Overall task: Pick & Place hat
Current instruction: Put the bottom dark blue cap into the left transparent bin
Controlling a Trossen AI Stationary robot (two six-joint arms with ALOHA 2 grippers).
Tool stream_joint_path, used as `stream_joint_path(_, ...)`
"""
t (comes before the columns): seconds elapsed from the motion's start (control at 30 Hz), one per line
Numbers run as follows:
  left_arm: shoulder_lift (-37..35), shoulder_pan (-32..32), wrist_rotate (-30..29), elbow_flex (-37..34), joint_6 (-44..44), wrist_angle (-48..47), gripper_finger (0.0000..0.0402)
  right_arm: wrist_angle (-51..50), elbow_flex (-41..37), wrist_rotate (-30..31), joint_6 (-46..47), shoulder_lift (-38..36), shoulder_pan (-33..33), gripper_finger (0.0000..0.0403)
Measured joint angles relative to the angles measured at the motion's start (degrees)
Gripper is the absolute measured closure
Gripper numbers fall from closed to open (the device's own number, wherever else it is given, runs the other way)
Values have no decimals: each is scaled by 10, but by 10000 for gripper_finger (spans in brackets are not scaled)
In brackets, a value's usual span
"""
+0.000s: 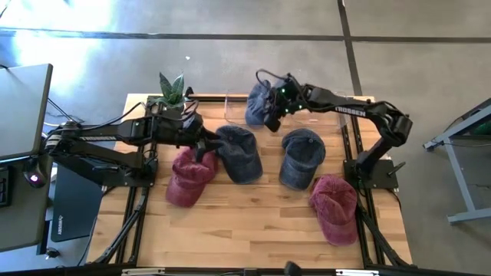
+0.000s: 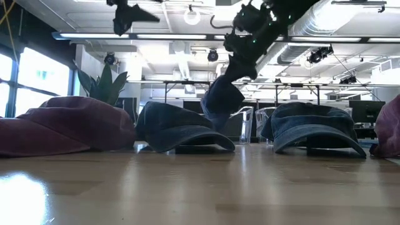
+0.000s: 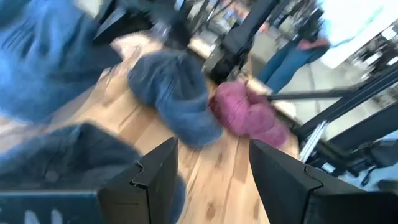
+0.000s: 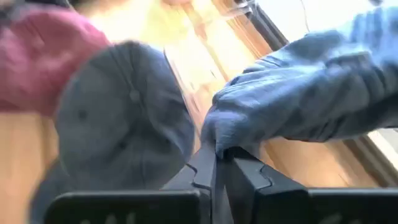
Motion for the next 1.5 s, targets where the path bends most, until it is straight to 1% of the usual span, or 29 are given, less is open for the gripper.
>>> stream_joint_path(0.03,4,0,0,1,0,6,209,5,0,-17,2,8,-10,386)
stream_joint_path(0.07,8,0,0,1,0,5,209,10,0,-22,-1,16,-19,393)
stream_joint_path(0.13,12,0,1,-2,-3,-3,209,18,-1,-13,-20,26,-30,397)
stream_joint_path(0.27,25,0,7,-1,-13,-1,209,23,-1,-2,-79,39,-41,385)
stream_joint_path(0.4,31,0,14,1,-16,7,209,-8,-1,3,-103,44,-48,388)
stream_joint_path(0.53,35,0,20,-1,-20,-2,209,-58,-1,61,-128,44,-50,392)
stream_joint_path(0.6,33,0,20,0,-20,5,209,-71,-1,86,-138,42,-50,386)
stream_joint_path(0.67,34,0,20,0,-19,3,209,-74,-1,98,-142,35,-50,370)
stream_joint_path(0.77,34,0,20,0,-17,3,209,-75,-1,98,-128,15,-50,330)
stream_joint_path(0.93,34,0,20,0,-17,2,209,-130,0,52,-112,-42,-50,260)
stream_joint_path(1.0,34,0,20,0,-19,2,209,-144,0,26,-112,-66,-50,248)
stream_joint_path(1.03,34,0,20,0,-21,2,209,-133,0,10,-113,-75,-50,248)
stream_joint_path(1.07,34,0,20,0,-25,2,209,-108,0,-4,-112,-82,-51,252)
stream_joint_path(1.13,34,0,20,0,-31,3,209,-36,0,-22,-81,-85,-56,275)
stream_joint_path(1.2,34,0,20,0,-32,6,209,44,1,-38,-34,-69,-64,314)
stream_joint_path(1.27,34,0,20,0,-32,14,209,113,1,-51,13,-41,-73,362)
stream_joint_path(1.3,34,0,20,0,-32,19,209,146,1,-55,31,-24,-77,381)
stream_joint_path(1.33,34,0,20,0,-32,23,209,176,1,-55,48,-6,-81,392)
stream_joint_path(1.37,34,0,20,0,-32,28,209,204,1,-55,64,14,-84,392)
stream_joint_path(1.43,34,0,19,0,-33,32,209,245,3,-52,96,52,-91,380)
stream_joint_path(1.5,34,0,15,0,-40,31,209,256,19,-39,117,89,-96,376)
